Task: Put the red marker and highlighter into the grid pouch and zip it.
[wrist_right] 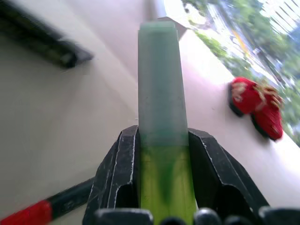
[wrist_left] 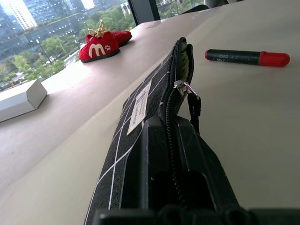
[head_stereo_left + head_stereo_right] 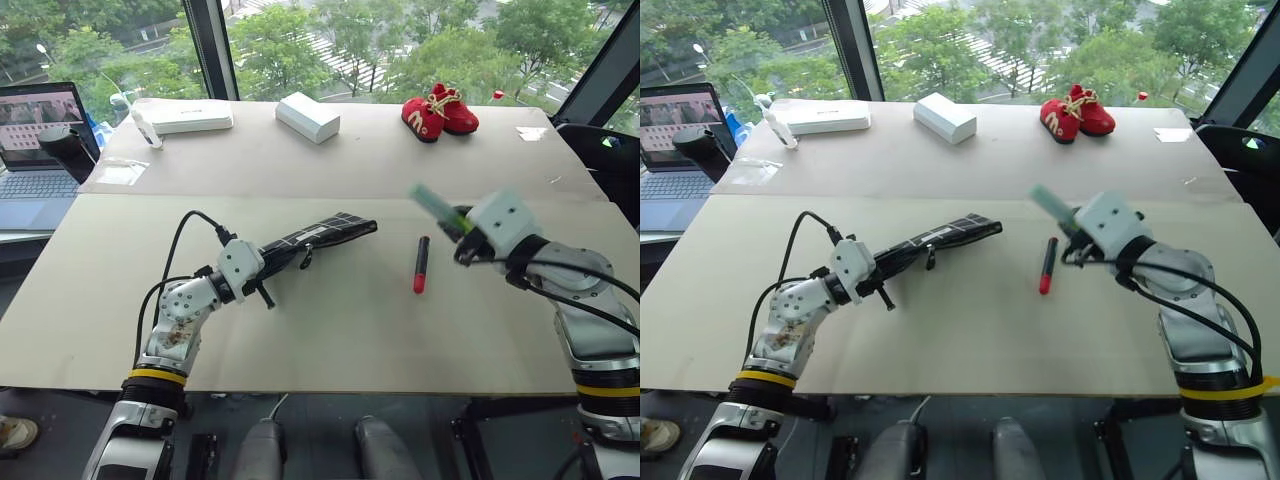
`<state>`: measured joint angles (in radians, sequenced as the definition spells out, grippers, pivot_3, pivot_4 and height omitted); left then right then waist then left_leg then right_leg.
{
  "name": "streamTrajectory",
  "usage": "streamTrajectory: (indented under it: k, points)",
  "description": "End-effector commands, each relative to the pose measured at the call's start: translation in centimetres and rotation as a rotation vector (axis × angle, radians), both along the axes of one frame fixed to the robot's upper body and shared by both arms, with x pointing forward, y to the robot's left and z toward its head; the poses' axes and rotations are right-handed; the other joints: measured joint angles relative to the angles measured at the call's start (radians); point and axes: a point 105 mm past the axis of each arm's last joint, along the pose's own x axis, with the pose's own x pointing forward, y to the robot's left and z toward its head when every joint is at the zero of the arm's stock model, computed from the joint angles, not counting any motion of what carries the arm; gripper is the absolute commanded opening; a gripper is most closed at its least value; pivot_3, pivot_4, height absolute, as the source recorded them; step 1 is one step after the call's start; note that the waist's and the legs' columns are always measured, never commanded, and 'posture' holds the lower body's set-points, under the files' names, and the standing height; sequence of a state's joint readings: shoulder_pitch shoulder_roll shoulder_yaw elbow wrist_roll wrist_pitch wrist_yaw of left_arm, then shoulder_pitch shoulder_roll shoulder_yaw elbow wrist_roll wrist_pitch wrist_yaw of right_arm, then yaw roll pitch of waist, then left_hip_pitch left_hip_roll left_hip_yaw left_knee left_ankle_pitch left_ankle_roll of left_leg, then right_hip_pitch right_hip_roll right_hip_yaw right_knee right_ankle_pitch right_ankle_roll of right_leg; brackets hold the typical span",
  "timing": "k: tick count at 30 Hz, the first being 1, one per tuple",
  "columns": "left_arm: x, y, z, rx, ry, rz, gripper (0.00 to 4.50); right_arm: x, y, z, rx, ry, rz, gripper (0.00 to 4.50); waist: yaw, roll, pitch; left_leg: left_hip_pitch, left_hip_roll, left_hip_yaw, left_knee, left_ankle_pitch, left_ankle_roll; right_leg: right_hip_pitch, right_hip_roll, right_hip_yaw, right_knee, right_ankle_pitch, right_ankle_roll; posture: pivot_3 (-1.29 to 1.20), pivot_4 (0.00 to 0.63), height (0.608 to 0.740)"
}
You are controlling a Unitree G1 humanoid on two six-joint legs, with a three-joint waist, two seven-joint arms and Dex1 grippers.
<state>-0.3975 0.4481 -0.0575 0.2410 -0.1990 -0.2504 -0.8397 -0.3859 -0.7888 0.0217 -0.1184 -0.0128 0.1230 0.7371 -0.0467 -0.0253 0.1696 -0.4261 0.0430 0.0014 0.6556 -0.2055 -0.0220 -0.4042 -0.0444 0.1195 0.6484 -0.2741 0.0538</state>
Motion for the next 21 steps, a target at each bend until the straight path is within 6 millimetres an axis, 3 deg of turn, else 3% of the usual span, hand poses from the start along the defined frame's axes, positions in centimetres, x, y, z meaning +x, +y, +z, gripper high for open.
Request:
streamTrajectory:
  k: [1,9,21]
  points:
    - [-0.4,-0.2,1.1,0.000,-0.035,-0.044,0.00,-0.1,1.9,1.2,-0.173,-0.126,0.177,1.05,0.001,0.000,0.000,0.000,0.000,0.000,0.000,0.000,0.000,0.000,0.000,0.000,0.000,0.000,0.000,0.00,0.150,0.729]
    - [-0.6,-1.3,0.5,0.028,-0.038,-0.078,0.00,0.6,5.0,1.0,-0.192,-0.149,0.288,1.05,0.008,0.000,0.000,0.000,0.000,0.000,0.000,0.000,0.000,0.000,0.000,-0.001,0.000,0.001,-0.001,0.00,0.150,0.729]
    - [-0.1,-1.1,0.1,0.024,-0.044,-0.047,0.00,-0.9,3.4,0.6,-0.186,-0.062,0.327,1.05,0.027,0.000,0.000,0.000,0.000,0.000,0.002,0.000,0.000,0.000,0.000,-0.001,0.001,0.001,-0.002,0.00,0.150,0.729]
